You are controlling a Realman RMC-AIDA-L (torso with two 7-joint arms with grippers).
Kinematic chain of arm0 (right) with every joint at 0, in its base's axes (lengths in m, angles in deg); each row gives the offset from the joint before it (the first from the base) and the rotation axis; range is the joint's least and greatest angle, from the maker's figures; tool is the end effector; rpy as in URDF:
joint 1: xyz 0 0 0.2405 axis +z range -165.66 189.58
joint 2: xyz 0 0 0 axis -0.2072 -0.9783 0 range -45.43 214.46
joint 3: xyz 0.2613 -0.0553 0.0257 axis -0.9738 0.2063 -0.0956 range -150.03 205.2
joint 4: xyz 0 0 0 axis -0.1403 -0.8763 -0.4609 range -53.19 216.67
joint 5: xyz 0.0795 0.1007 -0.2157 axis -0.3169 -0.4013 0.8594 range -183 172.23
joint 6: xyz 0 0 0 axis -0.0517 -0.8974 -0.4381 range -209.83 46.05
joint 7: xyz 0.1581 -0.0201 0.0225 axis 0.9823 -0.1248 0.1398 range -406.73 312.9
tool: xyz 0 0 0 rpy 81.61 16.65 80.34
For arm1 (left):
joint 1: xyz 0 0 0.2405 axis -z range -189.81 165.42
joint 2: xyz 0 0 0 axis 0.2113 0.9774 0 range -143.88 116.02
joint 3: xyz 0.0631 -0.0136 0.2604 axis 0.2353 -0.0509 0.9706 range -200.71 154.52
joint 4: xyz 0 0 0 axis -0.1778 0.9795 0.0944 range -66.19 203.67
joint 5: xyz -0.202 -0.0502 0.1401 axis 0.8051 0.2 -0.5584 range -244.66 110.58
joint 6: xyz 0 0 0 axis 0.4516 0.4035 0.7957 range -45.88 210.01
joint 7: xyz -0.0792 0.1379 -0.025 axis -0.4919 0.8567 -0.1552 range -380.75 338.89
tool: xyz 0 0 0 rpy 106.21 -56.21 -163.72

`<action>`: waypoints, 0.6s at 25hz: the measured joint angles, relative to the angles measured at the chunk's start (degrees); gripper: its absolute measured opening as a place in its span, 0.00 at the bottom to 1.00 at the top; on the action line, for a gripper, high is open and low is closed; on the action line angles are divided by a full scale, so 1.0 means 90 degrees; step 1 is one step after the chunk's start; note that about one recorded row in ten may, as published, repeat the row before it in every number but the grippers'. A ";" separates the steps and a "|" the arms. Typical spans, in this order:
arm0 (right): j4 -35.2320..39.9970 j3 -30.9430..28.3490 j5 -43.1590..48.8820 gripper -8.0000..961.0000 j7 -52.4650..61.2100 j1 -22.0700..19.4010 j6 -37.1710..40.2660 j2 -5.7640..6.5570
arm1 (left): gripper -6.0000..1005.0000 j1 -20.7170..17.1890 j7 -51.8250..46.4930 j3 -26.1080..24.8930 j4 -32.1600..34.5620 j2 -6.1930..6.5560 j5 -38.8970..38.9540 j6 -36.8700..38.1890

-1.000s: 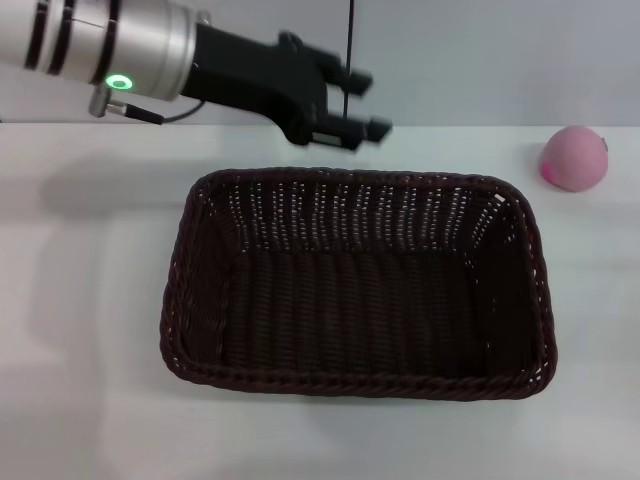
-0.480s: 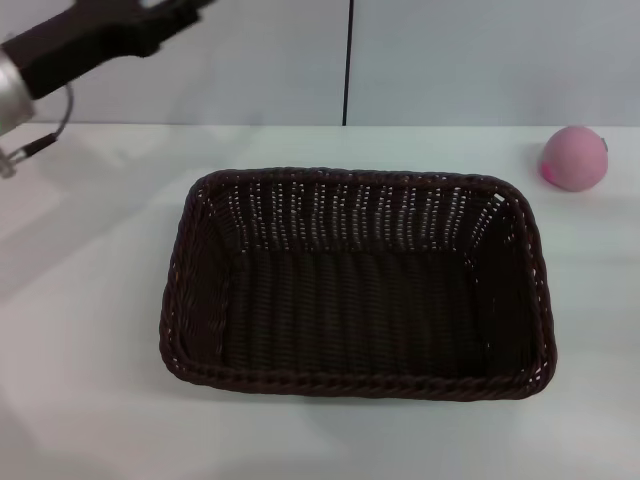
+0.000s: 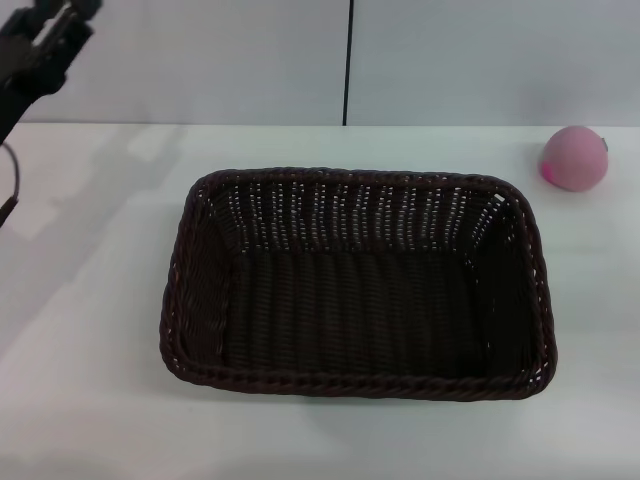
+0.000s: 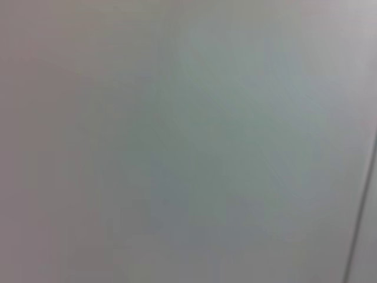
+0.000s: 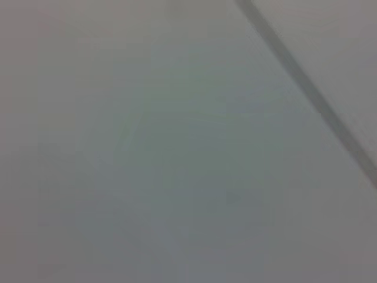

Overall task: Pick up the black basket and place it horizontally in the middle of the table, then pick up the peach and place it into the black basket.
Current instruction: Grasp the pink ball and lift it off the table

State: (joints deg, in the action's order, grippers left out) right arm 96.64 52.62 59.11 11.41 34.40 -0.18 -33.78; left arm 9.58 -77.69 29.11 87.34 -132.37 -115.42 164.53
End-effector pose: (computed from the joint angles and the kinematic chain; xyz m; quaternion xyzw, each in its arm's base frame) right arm 0.3755 0.3586 0.0517 -0.6291 0.3142 0.5175 0.4876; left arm -0.3290 0.3695 0.0241 -0.6989 -0.2632 -0.5218 0.4123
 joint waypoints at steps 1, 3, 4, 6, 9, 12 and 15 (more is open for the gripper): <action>0.0267 0.0252 0.0054 0.51 0.0249 -0.0045 0.0003 0.0030 | 0.60 0.0000 0.0000 0.0000 0.0000 0.0000 0.0000 0.0000; 0.0562 0.0478 0.0188 0.52 0.0573 -0.0097 0.0006 0.0071 | 0.60 -0.0018 0.0267 0.0000 -0.0275 -0.0006 0.0222 0.0157; 0.0853 0.0626 0.0388 0.52 0.0942 -0.0139 0.0010 0.0114 | 0.60 -0.0027 0.0383 0.0001 -0.0418 -0.0009 0.0319 0.0238; 0.1443 0.0757 0.0903 0.52 0.1802 -0.0181 0.0047 0.0234 | 0.60 -0.0042 0.0461 0.0000 -0.0580 -0.0010 0.0391 0.0309; 0.2364 0.0755 0.1809 0.53 0.3144 -0.0172 0.0199 0.0403 | 0.60 -0.0073 0.0482 0.0000 -0.0709 -0.0008 0.0417 0.0330; 0.3324 0.0710 0.2688 0.53 0.4170 -0.0086 0.0333 0.0499 | 0.60 -0.0089 0.0496 0.0017 -0.0791 -0.0006 0.0425 0.0336; 0.4510 0.0774 0.4085 0.54 0.5401 0.0194 0.0373 0.0577 | 0.60 -0.0088 0.0505 0.0057 -0.0828 -0.0007 0.0428 0.0380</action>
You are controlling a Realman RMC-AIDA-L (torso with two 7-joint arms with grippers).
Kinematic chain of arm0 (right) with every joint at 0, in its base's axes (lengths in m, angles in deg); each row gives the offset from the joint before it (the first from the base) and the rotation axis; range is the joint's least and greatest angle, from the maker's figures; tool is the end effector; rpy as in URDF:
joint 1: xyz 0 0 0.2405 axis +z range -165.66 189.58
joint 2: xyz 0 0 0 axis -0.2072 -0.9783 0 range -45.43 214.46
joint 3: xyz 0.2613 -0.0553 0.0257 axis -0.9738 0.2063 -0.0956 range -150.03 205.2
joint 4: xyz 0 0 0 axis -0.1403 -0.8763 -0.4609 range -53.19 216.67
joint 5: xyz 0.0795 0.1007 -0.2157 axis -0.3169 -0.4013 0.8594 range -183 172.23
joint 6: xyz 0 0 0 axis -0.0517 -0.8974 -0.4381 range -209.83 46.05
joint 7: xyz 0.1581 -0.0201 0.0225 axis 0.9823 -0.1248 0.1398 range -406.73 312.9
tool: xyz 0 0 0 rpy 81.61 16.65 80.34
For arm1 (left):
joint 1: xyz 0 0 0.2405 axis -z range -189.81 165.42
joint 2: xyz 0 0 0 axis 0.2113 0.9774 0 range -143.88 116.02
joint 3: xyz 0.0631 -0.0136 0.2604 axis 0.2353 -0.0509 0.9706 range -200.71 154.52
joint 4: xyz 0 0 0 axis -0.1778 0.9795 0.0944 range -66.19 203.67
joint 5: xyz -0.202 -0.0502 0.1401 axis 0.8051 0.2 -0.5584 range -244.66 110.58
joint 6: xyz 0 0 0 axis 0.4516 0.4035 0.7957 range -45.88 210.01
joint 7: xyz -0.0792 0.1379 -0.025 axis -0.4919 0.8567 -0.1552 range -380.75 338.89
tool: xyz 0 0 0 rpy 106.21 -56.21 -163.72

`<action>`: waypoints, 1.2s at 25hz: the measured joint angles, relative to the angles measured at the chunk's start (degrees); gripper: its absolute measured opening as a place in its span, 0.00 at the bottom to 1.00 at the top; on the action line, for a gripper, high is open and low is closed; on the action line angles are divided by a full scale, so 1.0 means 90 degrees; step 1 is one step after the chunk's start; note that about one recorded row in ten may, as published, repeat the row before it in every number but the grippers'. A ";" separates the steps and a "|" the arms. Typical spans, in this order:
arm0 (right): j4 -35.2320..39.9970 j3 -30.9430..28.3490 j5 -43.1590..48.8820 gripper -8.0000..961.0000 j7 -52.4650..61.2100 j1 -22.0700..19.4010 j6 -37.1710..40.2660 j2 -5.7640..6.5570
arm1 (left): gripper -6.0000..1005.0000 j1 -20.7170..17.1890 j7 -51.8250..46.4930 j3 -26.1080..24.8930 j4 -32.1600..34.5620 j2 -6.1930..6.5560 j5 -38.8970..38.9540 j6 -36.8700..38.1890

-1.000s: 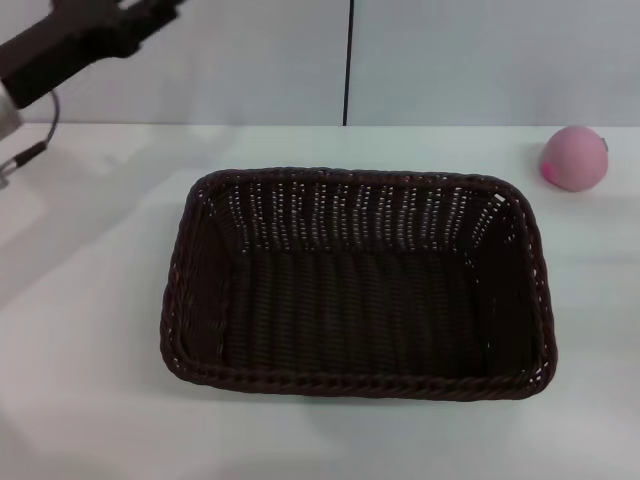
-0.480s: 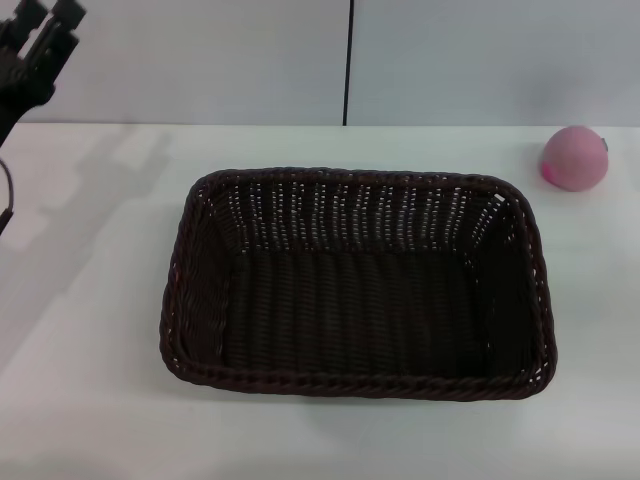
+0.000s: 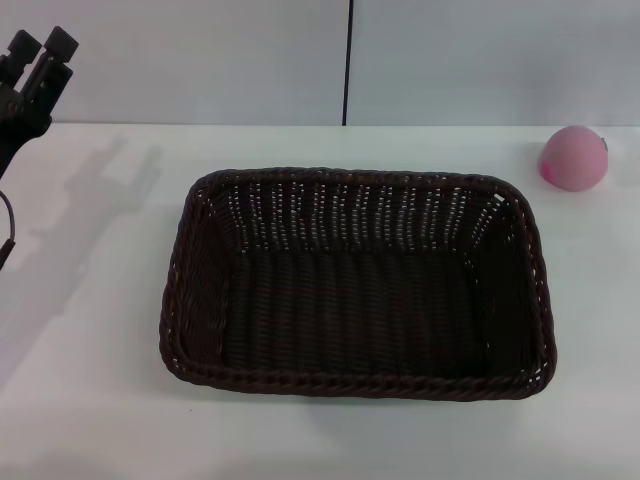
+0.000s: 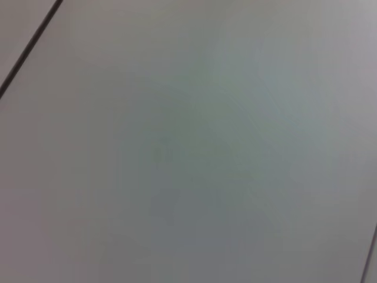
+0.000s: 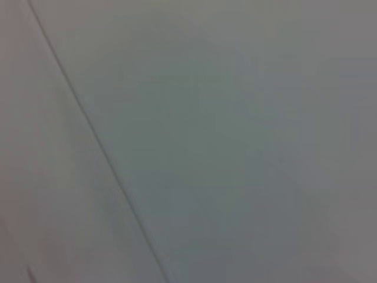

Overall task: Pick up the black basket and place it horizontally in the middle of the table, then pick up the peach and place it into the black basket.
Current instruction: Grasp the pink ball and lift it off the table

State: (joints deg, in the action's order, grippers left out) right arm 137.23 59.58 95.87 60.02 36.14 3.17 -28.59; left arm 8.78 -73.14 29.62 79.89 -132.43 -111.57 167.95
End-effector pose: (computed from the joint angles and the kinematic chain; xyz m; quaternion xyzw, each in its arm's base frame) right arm 0.3056 0.3999 0.1460 -0.8227 0.3429 0.3396 0.3004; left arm -0.3465 0.3449 0.0083 -0.6770 -0.2844 -0.5247 0.4308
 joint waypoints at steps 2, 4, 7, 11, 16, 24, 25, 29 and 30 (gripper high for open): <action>0.0441 0.0030 0.0791 0.54 0.0590 0.0204 0.0047 0.0018 | 0.60 0.0001 0.0001 0.0000 -0.0031 -0.0002 -0.0001 0.0031; 0.0769 0.0029 0.1416 0.55 0.1043 0.0408 0.0166 0.0023 | 0.60 0.0008 0.0002 0.0002 -0.0109 -0.0005 -0.0002 0.0107; 0.0958 0.0033 0.1861 0.55 0.1284 0.0582 0.0375 0.0049 | 0.60 0.0009 0.0002 0.0002 -0.0123 -0.0006 -0.0002 0.0121; 0.1162 0.0033 0.2889 0.72 0.1835 0.1013 0.0675 0.0192 | 0.60 0.0000 -0.0009 0.0002 -0.0159 -0.0007 -0.0002 0.0199; 0.1011 0.0206 0.4284 0.76 0.2112 0.1565 0.0831 0.0322 | 0.60 0.0013 -0.0001 0.0002 -0.0247 -0.0015 -0.0010 0.0211; 0.0661 0.0956 0.5233 0.77 0.2122 0.1781 0.0323 0.0265 | 0.59 0.0050 -0.0003 0.0000 -0.0321 -0.0011 -0.0001 0.0275; 0.0468 0.1000 0.5343 0.77 0.2124 0.1847 0.0164 0.0254 | 0.59 0.0050 -0.0014 0.0000 -0.0321 -0.0010 -0.0001 0.0279; 0.0185 0.1022 0.5528 0.77 0.2125 0.1960 -0.0090 0.0246 | 0.59 0.0052 -0.0051 -0.0010 -0.0322 -0.0010 0.0002 0.0291; 0.0101 0.1034 0.5565 0.77 0.2124 0.1989 -0.0172 0.0243 | 0.59 0.0057 -0.0058 -0.0006 -0.0322 -0.0014 0.0003 0.0313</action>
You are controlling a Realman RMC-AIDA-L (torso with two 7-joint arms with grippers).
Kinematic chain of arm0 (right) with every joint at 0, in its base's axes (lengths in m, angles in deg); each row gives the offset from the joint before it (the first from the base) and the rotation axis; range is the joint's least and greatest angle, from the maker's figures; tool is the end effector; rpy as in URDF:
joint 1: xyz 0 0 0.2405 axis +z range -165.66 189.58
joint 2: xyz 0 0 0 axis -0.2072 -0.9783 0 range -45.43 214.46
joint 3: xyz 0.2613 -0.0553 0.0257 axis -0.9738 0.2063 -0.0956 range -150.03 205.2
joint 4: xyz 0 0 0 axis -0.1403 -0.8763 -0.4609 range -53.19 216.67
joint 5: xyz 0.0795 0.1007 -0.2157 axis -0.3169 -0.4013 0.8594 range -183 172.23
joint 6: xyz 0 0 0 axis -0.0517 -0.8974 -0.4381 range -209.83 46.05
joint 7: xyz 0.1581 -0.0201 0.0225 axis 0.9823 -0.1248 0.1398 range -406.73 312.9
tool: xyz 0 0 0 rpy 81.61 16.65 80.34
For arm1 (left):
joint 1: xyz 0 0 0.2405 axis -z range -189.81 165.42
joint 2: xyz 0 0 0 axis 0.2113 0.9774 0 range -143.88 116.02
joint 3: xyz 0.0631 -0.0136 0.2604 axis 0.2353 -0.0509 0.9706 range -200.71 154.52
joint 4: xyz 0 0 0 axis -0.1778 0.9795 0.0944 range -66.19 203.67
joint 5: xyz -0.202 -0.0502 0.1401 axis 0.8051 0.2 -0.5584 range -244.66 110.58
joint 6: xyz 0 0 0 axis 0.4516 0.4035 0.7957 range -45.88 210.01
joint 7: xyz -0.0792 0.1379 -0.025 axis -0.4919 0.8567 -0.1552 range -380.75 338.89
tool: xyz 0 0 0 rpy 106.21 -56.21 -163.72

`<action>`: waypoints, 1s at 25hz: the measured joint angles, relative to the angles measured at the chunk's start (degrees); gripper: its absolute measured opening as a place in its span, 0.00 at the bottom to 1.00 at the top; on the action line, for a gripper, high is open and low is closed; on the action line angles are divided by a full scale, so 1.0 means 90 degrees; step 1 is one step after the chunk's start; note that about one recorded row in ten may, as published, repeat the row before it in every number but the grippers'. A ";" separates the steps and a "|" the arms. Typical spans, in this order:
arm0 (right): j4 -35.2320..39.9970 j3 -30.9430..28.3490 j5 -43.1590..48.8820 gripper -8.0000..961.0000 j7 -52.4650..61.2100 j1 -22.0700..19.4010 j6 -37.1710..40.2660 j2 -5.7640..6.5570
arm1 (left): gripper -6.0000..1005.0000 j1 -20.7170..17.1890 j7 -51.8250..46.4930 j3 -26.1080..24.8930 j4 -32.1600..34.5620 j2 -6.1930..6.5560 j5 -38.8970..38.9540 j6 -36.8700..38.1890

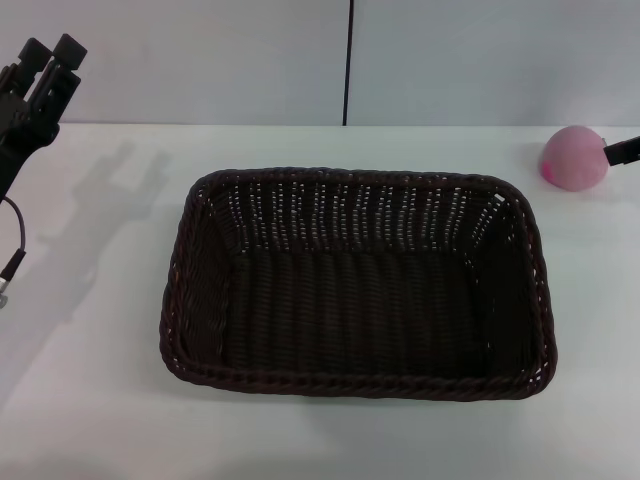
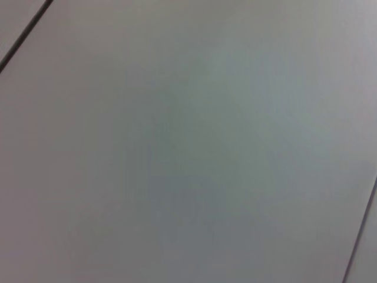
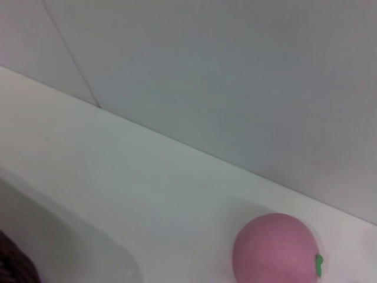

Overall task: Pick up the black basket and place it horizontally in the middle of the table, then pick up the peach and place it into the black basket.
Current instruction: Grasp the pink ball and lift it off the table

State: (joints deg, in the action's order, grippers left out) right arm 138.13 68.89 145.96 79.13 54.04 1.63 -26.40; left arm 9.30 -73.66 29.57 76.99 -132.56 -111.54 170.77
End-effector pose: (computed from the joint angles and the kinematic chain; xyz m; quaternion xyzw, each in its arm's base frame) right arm 0.2827 0.4632 0.1053 -0.8736 0.4011 -0.0584 0.2694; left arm -0.3431 0.3370 0.0003 -0.6717 -0.2926 -0.5407 0.4135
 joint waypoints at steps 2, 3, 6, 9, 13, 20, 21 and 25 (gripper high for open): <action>-0.0208 0.0111 0.0038 0.77 -0.0001 0.0045 -0.0244 -0.0001 | 0.59 0.0003 -0.0004 0.0002 0.0000 -0.0002 0.0001 0.0022; -0.0292 0.0196 0.0042 0.77 -0.0002 0.0060 -0.0338 -0.0001 | 0.59 0.0005 -0.0006 0.0001 0.0000 -0.0003 0.0002 0.0041; -0.0540 0.0423 0.0096 0.77 0.0001 0.0115 -0.0682 -0.0001 | 0.59 0.0025 -0.0034 -0.0016 0.0000 -0.0003 0.0004 0.0066; -0.0807 0.0554 0.0124 0.77 0.0003 0.0175 -0.1001 -0.0001 | 0.59 0.0041 -0.0082 -0.0035 0.0000 -0.0005 0.0004 0.0076; -0.1074 0.0638 0.0174 0.77 0.0004 0.0248 -0.1347 -0.0006 | 0.59 0.0045 -0.0088 -0.0040 -0.0020 -0.0013 0.0005 0.0076; -0.1434 0.0665 0.0219 0.77 -0.0056 0.0340 -0.1801 -0.0091 | 0.59 0.0064 -0.0088 -0.0041 -0.0088 -0.0013 0.0022 0.0076; -0.1454 0.0685 0.0219 0.77 -0.0061 0.0341 -0.1855 -0.0105 | 0.59 0.0063 -0.0088 -0.0041 -0.0088 -0.0013 0.0023 0.0076; -0.1474 0.0859 0.0222 0.67 -0.0073 0.0333 -0.1995 -0.0162 | 0.59 0.0064 -0.0088 -0.0041 -0.0122 -0.0012 0.0045 0.0076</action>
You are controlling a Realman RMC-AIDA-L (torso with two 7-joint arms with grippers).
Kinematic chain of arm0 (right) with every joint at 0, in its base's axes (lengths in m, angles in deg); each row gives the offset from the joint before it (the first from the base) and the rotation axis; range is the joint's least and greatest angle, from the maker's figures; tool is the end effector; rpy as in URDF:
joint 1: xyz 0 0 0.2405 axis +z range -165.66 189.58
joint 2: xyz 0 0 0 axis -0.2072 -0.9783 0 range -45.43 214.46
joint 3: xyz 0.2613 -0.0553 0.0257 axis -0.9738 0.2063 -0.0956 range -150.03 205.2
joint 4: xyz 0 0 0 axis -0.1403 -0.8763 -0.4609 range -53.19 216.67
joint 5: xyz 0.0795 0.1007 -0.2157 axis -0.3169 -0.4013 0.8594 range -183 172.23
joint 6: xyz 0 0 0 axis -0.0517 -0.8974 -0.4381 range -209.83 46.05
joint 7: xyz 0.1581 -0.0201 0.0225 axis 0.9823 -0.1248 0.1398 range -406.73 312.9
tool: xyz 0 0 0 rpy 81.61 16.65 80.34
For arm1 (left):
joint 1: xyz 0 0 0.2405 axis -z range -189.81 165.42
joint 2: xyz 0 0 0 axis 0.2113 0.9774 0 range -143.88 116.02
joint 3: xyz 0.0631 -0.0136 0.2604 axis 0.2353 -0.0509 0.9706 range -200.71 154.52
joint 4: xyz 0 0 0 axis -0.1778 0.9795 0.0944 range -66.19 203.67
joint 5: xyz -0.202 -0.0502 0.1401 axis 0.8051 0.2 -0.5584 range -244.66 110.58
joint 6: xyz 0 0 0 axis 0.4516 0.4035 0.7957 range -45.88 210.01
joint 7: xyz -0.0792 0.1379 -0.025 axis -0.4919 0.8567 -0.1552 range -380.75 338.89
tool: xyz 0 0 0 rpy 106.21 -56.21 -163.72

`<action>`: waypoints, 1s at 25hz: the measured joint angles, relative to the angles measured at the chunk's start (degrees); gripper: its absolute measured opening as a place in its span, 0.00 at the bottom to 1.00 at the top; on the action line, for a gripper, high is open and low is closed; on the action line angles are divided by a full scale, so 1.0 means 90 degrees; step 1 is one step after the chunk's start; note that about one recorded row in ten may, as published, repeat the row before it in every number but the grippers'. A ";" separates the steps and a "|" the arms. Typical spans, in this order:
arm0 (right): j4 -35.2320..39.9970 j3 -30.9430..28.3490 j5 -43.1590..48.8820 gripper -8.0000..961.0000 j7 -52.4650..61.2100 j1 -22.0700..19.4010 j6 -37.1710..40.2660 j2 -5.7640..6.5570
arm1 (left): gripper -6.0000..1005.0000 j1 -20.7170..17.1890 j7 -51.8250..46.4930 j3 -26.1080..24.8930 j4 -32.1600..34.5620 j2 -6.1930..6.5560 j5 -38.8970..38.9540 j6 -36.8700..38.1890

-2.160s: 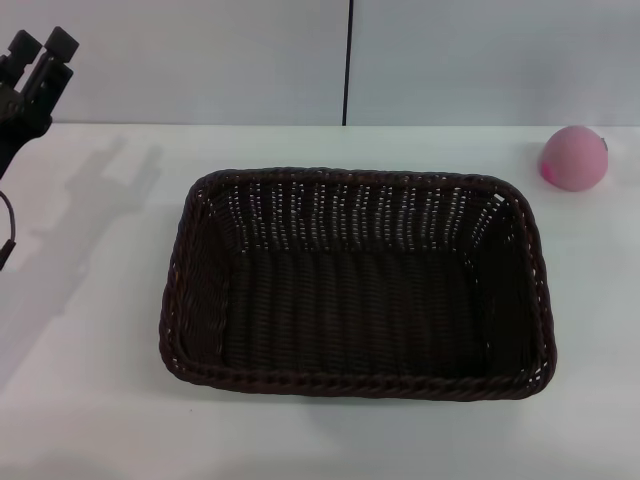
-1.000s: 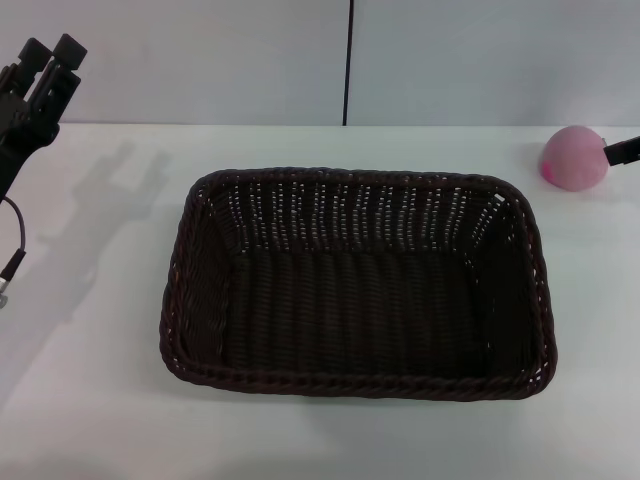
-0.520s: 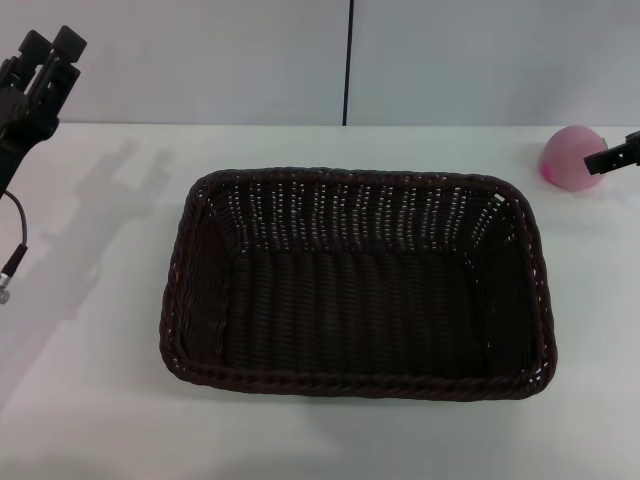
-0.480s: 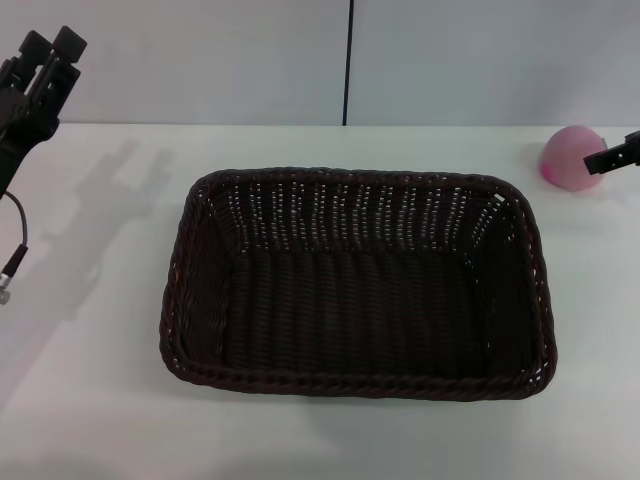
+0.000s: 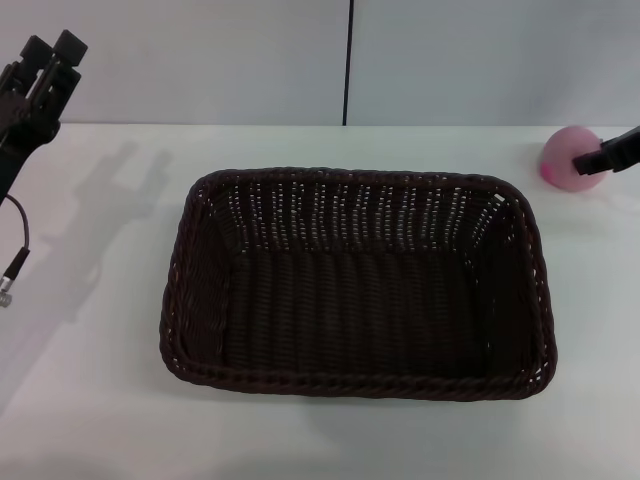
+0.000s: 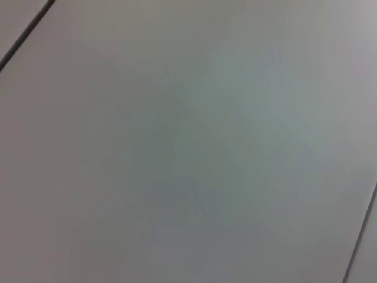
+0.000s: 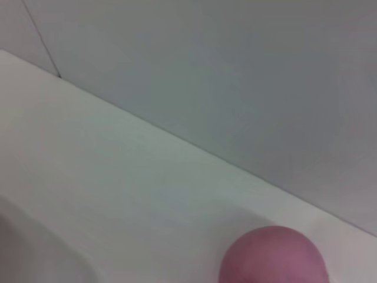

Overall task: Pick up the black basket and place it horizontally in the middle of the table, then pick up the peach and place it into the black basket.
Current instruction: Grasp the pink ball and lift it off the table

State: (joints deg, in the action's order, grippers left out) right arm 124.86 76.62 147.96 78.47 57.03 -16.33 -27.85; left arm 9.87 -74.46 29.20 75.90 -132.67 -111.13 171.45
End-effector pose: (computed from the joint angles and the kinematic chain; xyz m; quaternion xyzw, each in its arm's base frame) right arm 0.2977 0.4894 0.0439 -0.8728 0.3720 -0.1013 0.2992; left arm -0.3411 0.3371 -0.0014 -0.6643 -0.2996 -0.5503 0.4076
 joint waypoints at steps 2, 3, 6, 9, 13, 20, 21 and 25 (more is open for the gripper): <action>-0.0002 0.0118 0.0003 0.59 -0.0002 -0.0010 -0.0027 -0.0029 | 0.59 0.0003 0.0000 0.0000 -0.0031 0.0000 0.0027 -0.0001; -0.0002 0.0118 0.0003 0.55 -0.0002 -0.0010 -0.0027 -0.0029 | 0.59 0.0007 0.0000 0.0000 -0.0048 0.0000 0.0044 -0.0001; -0.0006 0.0166 0.0004 0.42 -0.0003 -0.0024 -0.0059 -0.0056 | 0.59 0.0013 0.0000 0.0000 -0.0058 0.0000 0.0050 -0.0001; -0.0006 0.0167 0.0004 0.28 -0.0004 -0.0032 -0.0075 -0.0058 | 0.59 0.0019 0.0000 0.0000 -0.0069 0.0000 0.0050 -0.0001; 0.0006 0.0142 -0.0012 0.15 -0.0006 -0.0053 -0.0083 -0.0063 | 0.59 0.0019 0.0000 -0.0009 -0.0102 0.0000 0.0051 -0.0001; 0.0415 -0.0110 -0.0288 0.05 -0.0004 -0.0238 -0.0046 -0.0123 | 0.59 0.0017 0.0000 -0.0010 -0.0123 0.0000 0.0058 -0.0019; 0.0567 -0.0156 -0.0438 0.04 -0.0006 -0.0322 -0.0036 -0.0141 | 0.59 0.0012 0.0000 -0.0010 -0.0123 0.0000 0.0059 -0.0012; 0.1111 -0.0146 -0.1304 0.03 -0.0036 -0.0710 -0.0016 -0.0191 | 0.59 -0.0014 0.0000 -0.0064 -0.0128 0.0000 0.0058 -0.0007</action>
State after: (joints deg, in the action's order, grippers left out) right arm 134.86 75.30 136.22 78.15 50.64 -16.48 -29.57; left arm 9.74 -74.45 28.62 74.74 -132.67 -110.60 171.38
